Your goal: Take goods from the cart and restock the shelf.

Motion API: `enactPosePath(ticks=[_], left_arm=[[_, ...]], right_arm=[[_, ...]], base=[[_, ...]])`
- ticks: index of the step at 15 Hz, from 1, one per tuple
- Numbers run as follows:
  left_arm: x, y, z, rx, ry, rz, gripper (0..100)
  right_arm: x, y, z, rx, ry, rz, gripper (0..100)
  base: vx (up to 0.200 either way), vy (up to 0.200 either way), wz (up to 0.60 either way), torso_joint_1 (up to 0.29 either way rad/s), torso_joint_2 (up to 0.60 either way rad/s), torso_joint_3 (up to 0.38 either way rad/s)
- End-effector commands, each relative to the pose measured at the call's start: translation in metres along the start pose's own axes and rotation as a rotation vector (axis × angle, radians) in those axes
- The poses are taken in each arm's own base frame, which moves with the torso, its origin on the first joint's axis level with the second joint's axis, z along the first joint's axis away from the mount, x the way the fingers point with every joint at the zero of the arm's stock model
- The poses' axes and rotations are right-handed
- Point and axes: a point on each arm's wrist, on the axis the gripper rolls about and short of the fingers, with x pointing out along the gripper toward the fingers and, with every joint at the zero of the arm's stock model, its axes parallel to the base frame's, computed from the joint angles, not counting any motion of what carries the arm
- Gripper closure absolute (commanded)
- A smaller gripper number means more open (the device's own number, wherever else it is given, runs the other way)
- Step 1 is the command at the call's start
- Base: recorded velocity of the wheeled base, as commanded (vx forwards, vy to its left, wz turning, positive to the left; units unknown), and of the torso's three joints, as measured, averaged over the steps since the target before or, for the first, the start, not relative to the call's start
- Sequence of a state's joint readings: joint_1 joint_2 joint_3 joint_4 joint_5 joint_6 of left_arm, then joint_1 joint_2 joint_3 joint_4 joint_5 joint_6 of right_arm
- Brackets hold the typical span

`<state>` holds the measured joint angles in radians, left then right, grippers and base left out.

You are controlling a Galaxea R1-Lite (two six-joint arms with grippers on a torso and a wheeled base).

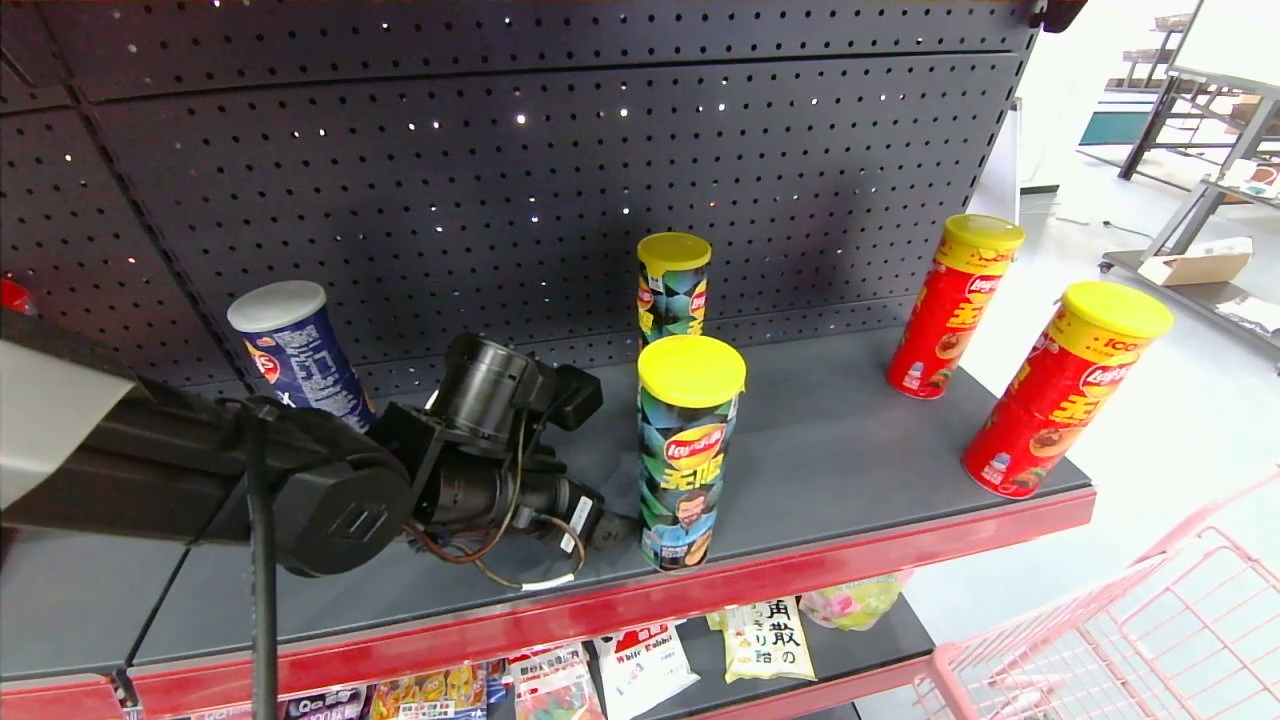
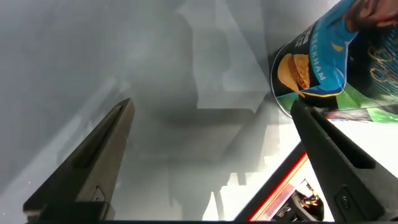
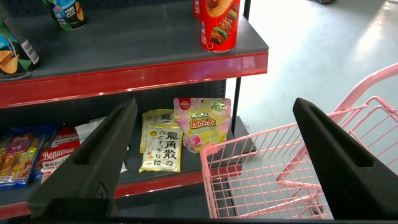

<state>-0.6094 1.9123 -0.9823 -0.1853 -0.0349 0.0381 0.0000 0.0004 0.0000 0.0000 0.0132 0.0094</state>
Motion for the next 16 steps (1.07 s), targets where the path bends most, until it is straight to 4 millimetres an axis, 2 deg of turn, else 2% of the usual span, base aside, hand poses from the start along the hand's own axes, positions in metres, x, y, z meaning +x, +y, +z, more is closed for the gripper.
enactPosePath(ticks=[1,16], left_arm=[[0.000,-0.001,0.001,0.002,-0.002,-0.002,0],[0.012,-0.002,0.009,0.006,-0.014,-0.001,0]], right_arm=[[0.000,0.000,0.000,0.000,0.000,0.001,0],[0.000,0.000,0.000,0.000,0.000,0.001,0]], base=[[0.000,0.000,0.00,0.000,0.00,0.000],[0.000,0.000,0.00,0.000,0.00,0.000]])
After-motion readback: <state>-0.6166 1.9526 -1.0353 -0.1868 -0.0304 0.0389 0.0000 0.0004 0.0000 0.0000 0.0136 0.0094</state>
